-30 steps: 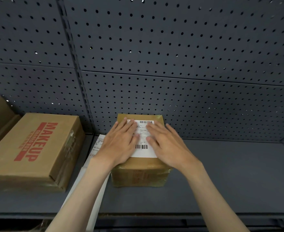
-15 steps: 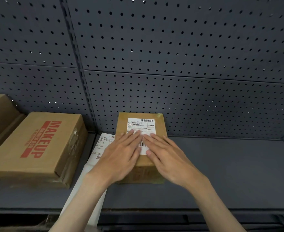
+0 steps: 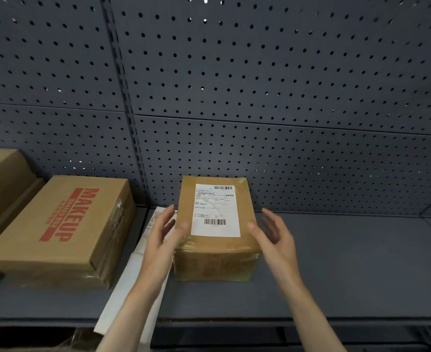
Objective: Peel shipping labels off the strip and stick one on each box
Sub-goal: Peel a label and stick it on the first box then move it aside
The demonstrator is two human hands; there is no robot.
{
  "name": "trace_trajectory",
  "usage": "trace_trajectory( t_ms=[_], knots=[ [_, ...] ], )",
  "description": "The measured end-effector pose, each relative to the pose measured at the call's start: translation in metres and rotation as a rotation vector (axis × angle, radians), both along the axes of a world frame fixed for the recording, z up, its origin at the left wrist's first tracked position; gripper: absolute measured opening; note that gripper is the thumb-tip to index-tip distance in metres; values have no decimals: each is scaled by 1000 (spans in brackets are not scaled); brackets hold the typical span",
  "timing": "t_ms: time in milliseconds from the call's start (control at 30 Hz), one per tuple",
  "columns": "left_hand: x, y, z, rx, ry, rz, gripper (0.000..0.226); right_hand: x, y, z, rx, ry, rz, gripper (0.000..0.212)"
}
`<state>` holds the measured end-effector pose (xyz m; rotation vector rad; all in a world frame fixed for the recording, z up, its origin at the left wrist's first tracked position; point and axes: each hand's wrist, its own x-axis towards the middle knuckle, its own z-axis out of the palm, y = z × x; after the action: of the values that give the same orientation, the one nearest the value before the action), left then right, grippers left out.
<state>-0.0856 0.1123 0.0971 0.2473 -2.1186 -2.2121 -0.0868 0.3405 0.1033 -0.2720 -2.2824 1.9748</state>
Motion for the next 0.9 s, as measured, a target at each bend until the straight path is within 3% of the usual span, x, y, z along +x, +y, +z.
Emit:
trace_trajectory(
  t_ms=[100, 233, 433, 600, 900],
  knots=[
    [9, 13, -8, 190, -27, 62, 64, 5, -10, -12, -249, -107, 17, 80],
    [16, 28, -12, 173, -13, 82, 63, 7, -24, -20, -217, -147, 36, 91],
    [21, 49, -10, 172, 4, 71, 65, 16, -1, -15, -239, -113, 15, 87],
    [30, 109, -7, 149, 38, 31, 77, 28, 64, -14, -271, -101, -1, 96],
    [40, 296, -7, 169, 83, 69, 70, 37, 251, -9, -275, -49, 37, 91]
  ],
)
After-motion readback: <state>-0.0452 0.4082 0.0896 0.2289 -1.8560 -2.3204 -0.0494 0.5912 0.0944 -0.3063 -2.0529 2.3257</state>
